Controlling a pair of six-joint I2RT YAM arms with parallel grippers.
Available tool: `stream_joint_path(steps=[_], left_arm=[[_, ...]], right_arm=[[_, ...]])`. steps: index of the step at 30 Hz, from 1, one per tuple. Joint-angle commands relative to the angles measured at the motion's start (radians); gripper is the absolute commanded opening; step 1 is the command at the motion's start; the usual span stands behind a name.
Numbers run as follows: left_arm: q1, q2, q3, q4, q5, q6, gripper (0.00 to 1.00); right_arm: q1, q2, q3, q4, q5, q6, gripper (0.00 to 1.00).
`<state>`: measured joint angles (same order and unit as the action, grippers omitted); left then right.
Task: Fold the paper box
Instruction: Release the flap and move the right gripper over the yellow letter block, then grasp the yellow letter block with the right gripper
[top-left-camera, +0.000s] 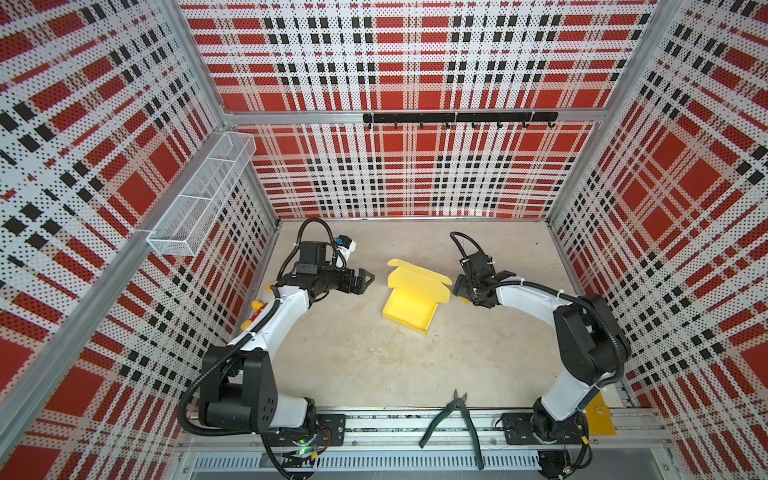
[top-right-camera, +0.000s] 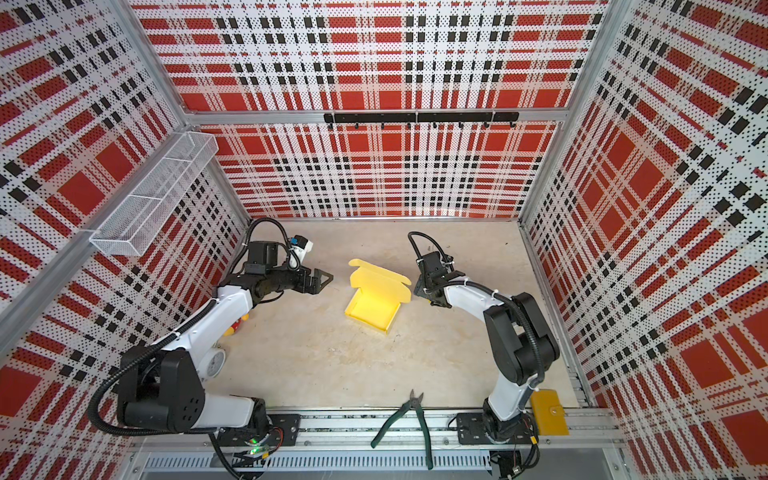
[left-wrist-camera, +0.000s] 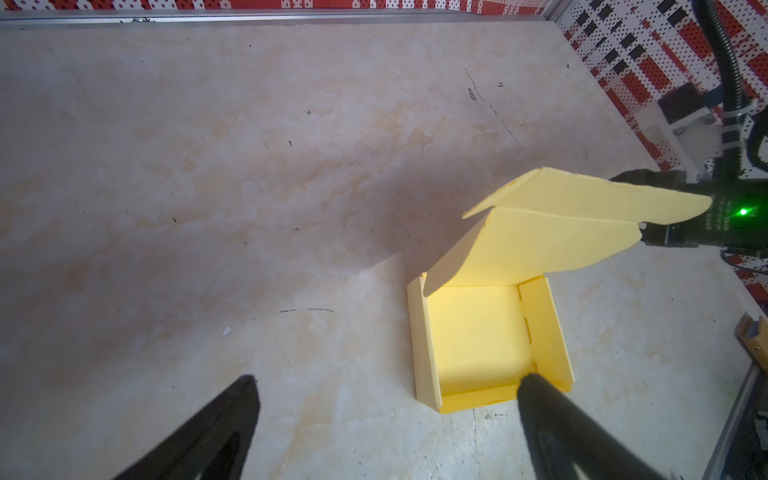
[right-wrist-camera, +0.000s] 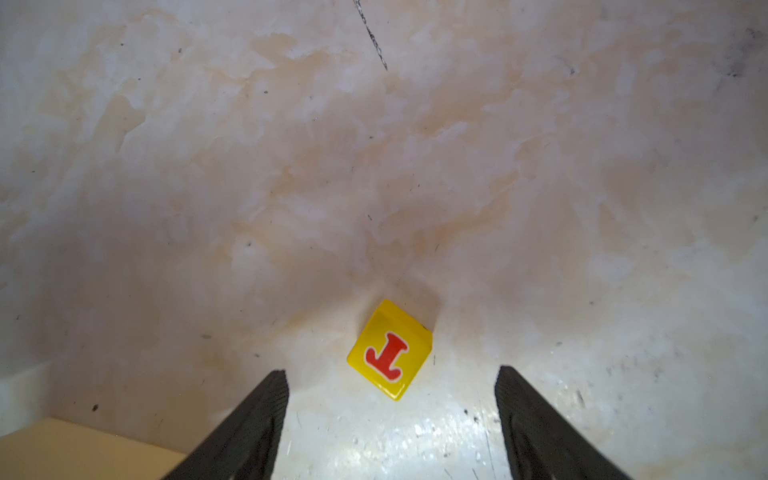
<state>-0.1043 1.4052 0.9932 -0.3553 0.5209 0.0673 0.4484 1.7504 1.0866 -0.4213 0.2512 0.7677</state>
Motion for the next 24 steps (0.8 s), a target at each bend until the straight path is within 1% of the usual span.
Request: stream_joint_path(steps=[1,11,17,19,24], left_arm=[[0.011,-0.011,-0.009,0.025,0.007,-0.014,0.99],[0.020,-0.004,-0.012,0.031,0.006,-0.024,0.99],[0.028,-0.001,-0.014,0.034,0.007,-0.031,1.00],[0.028,0.002,-0.013,0.035,0.004,-0.032,0.99],[0.033,0.012,-0.014,0.040,0.007,-0.036,0.99]], right_arm=[[0.002,0.049,0.047,-0.020,0.039,0.016,0.79],[-0.017,0.111,0.052,-0.010,0.029,-0.008,0.65],[-0.030,0.079,0.012,0.004,0.022,-0.019,0.59],[-0.033,0.075,0.004,0.001,0.011,-0.025,0.55],[-0.034,0.071,-0.006,0.011,-0.001,-0.029,0.52]])
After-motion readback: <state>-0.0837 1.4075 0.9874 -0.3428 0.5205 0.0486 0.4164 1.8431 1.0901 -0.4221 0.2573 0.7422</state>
